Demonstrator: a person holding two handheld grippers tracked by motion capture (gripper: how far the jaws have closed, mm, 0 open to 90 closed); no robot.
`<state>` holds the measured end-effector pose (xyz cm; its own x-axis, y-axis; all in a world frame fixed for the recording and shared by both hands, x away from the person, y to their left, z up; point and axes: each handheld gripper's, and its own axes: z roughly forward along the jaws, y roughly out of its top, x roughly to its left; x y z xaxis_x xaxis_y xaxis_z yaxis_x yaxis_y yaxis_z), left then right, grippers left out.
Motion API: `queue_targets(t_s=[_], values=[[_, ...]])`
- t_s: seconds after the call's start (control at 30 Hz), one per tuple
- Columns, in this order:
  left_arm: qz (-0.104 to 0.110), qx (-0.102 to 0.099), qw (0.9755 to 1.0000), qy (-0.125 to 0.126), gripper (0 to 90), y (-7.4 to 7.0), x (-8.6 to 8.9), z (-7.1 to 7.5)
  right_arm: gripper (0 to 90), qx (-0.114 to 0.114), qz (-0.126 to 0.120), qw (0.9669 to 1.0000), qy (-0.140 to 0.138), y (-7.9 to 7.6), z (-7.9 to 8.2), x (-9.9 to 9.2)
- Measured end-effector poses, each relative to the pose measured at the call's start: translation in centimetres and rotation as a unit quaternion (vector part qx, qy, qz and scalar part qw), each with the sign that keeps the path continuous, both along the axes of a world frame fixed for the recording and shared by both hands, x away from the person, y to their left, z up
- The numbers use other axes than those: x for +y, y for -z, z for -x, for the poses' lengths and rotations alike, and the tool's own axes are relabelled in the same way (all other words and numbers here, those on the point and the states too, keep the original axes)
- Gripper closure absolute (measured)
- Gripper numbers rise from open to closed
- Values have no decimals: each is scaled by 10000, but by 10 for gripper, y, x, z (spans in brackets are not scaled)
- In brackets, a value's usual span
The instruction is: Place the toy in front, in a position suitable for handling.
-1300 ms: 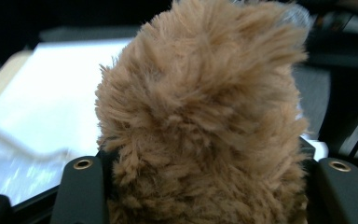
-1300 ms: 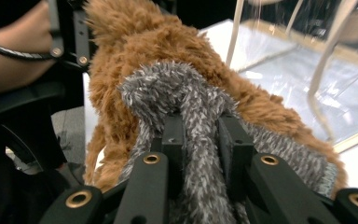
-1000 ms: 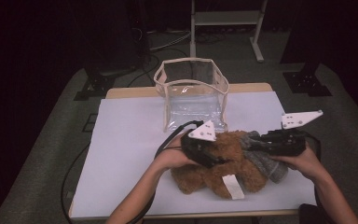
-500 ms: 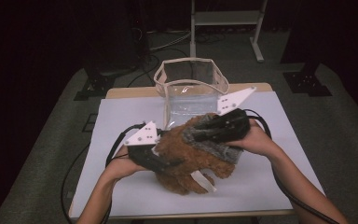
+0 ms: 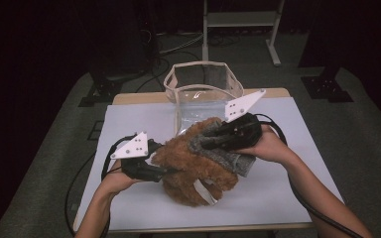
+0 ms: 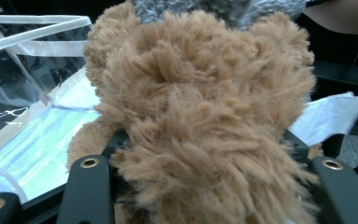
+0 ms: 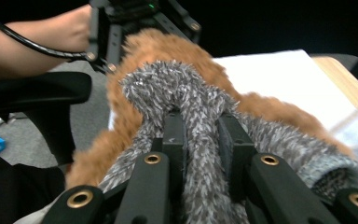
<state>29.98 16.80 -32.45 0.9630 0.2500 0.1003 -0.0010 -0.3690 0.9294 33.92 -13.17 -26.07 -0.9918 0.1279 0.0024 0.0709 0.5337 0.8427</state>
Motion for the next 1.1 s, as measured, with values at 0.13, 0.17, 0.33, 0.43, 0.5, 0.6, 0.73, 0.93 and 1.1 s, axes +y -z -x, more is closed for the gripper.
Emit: queue_targets(t_s=[0.13,0.17,0.33,0.43,0.5,0.6,0.73,0.93,1.1], values=[[-8,11,10000,57,401,-1,-5,-1,746,-70,-115,9997,179,-10,-2,-10],[-4,13,10000,80,400,-1,-7,-1,746,-122,-135,9997,179,-13,-2,-8],[-107,-59,9998,133,397,-3,-12,0,746,-221,-15,9997,59,-15,-1,13],[-57,-12,10000,26,396,-2,-9,-2,746,-116,-53,9999,17,-7,-3,15],[-7,41,10000,-41,392,-1,-7,-5,746,5,-121,9999,-13,-1,-4,9],[13,71,10000,17,392,-1,-8,-5,746,100,-152,9998,13,3,-5,1],[-45,42,9999,126,391,-3,-12,-4,746,-9,-120,9998,176,-2,-7,-4],[-77,35,9997,207,391,-3,-14,-4,747,-51,-89,9993,365,-5,-13,-10],[-71,98,9998,133,388,-4,-17,-8,747,16,-89,9996,279,-2,-9,-11]])
